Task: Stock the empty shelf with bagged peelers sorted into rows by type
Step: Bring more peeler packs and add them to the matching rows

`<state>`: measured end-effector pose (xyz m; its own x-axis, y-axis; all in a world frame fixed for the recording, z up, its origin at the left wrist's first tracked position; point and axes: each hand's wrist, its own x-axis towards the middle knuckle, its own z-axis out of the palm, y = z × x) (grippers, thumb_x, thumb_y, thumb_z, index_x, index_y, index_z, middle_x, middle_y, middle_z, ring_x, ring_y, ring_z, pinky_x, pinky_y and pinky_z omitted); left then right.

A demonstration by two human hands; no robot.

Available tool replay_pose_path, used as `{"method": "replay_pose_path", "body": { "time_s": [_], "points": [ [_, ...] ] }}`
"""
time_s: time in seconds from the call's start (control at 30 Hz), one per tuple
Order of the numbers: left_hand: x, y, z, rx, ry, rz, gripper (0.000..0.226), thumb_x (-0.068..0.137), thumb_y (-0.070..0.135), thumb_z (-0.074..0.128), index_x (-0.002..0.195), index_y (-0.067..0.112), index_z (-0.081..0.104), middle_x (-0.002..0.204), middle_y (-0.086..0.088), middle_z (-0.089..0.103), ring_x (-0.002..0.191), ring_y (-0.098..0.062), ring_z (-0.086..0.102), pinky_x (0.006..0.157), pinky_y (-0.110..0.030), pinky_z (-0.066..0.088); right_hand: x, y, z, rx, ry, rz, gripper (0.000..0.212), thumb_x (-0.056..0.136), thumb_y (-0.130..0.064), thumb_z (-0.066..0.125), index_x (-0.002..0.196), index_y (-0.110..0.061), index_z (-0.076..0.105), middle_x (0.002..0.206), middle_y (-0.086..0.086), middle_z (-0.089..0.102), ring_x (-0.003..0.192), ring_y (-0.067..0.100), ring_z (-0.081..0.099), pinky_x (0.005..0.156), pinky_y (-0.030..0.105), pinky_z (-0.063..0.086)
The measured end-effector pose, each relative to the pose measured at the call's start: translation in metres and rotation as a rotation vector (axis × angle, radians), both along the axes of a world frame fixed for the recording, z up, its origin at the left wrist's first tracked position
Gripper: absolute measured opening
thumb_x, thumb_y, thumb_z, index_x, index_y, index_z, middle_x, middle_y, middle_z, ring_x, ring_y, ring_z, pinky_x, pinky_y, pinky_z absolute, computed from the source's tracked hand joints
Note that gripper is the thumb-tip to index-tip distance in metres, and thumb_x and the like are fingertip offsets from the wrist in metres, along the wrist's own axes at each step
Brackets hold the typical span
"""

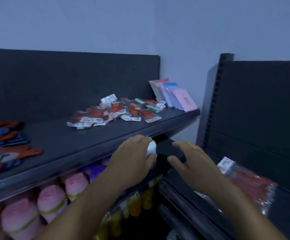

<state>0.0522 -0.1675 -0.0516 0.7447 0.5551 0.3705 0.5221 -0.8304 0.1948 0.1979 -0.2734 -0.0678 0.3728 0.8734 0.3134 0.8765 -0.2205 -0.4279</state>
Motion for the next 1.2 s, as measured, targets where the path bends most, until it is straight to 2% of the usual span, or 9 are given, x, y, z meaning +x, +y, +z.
{"method": "replay_pose_path", "body": {
  "time_s": [0.13,0.4,0.6,0.67,0.8,0.87,0.97,1.03,1.2],
  "points": [
    [-0.022,0.045,0.01,0.009,-0.011,0.092,0.054,0.096,0.042,0.044,0.145,0.022,0.031,0.147,0.004,0.037,0.134,-0.015,0.033,0.106,-0.026,0.027,-0.015,0.055,0.015,0.005,-0.015,0.066,0.053,0.094,-0.045,0.047,0.141,-0.023,0.038,0.146,-0.006,0.04,0.134,0.012,0.036,0.108,0.024,0.029],
    [-0.034,0.132,0.024,-0.047,-0.015,0.345,0.054,0.094,0.04,0.047,0.141,0.016,0.036,0.141,-0.007,0.043,0.13,-0.024,0.038,0.107,-0.033,0.033,-0.016,0.155,0.036,0.015,-0.01,0.242,0.05,0.093,-0.041,0.051,0.137,-0.019,0.043,0.14,-0.001,0.046,0.128,0.016,0.042,0.102,0.027,0.034],
    [-0.025,0.202,0.028,-0.135,0.041,0.536,0.067,0.093,0.045,0.047,0.148,0.015,0.022,0.148,-0.012,0.034,0.135,-0.03,0.033,0.11,-0.036,0.029,0.002,0.241,0.044,-0.029,-0.029,0.299,0.048,0.091,-0.04,0.054,0.134,-0.019,0.046,0.137,0.001,0.05,0.126,0.018,0.045,0.1,0.026,0.034],
    [-0.023,0.225,0.026,-0.162,0.058,0.612,0.068,0.092,0.049,0.047,0.147,0.015,0.025,0.146,-0.014,0.036,0.132,-0.031,0.036,0.111,-0.038,0.029,0.005,0.267,0.049,-0.083,-0.017,0.293,0.048,0.09,-0.04,0.054,0.133,-0.019,0.046,0.135,0.003,0.051,0.124,0.02,0.045,0.101,0.03,0.036],
    [-0.018,0.257,0.025,-0.264,0.132,0.791,0.074,0.09,0.061,0.041,0.145,0.015,0.024,0.145,-0.016,0.035,0.131,-0.035,0.038,0.106,-0.045,0.031,0.014,0.321,0.051,-0.152,-0.035,0.246,0.039,0.087,-0.041,0.052,0.115,-0.014,0.055,0.109,0.007,0.064,0.104,0.025,0.058,0.09,0.034,0.047],
    [-0.013,0.267,0.024,-0.334,0.151,0.839,0.08,0.089,0.064,0.04,0.147,0.015,0.018,0.147,-0.018,0.032,0.132,-0.036,0.037,0.106,-0.048,0.029,0.015,0.342,0.048,-0.198,-0.028,0.193,0.046,0.086,-0.046,0.049,0.112,-0.009,0.056,0.104,0.011,0.065,0.099,0.027,0.06,0.087,0.036,0.05],
    [-0.007,0.276,0.021,-0.409,0.106,0.879,0.085,0.087,0.063,0.045,0.148,0.014,0.013,0.149,-0.019,0.029,0.134,-0.036,0.034,0.106,-0.048,0.03,0.015,0.36,0.044,-0.237,0.006,0.096,0.053,0.087,-0.052,0.047,0.115,-0.008,0.053,0.108,0.012,0.065,0.102,0.028,0.06,0.09,0.037,0.049],
    [-0.004,0.278,0.02,-0.417,0.039,0.87,0.086,0.084,0.058,0.057,0.145,0.013,0.016,0.145,-0.018,0.033,0.132,-0.035,0.035,0.105,-0.046,0.034,0.015,0.369,0.042,-0.239,0.056,0.058,0.056,0.085,-0.051,0.055,0.119,-0.007,0.051,0.111,0.012,0.064,0.106,0.03,0.059,0.092,0.037,0.048],
    [0.0,0.284,0.023,-0.547,-0.235,0.831,0.089,0.072,0.034,0.08,0.135,0.014,0.02,0.119,-0.014,0.056,0.11,-0.033,0.056,0.092,-0.042,0.05,0.019,0.384,0.036,-0.206,0.191,0.121,0.053,0.069,-0.034,0.073,0.114,-0.014,0.055,0.11,0.012,0.065,0.105,0.034,0.062,0.092,0.048,0.051]
  ]
}}
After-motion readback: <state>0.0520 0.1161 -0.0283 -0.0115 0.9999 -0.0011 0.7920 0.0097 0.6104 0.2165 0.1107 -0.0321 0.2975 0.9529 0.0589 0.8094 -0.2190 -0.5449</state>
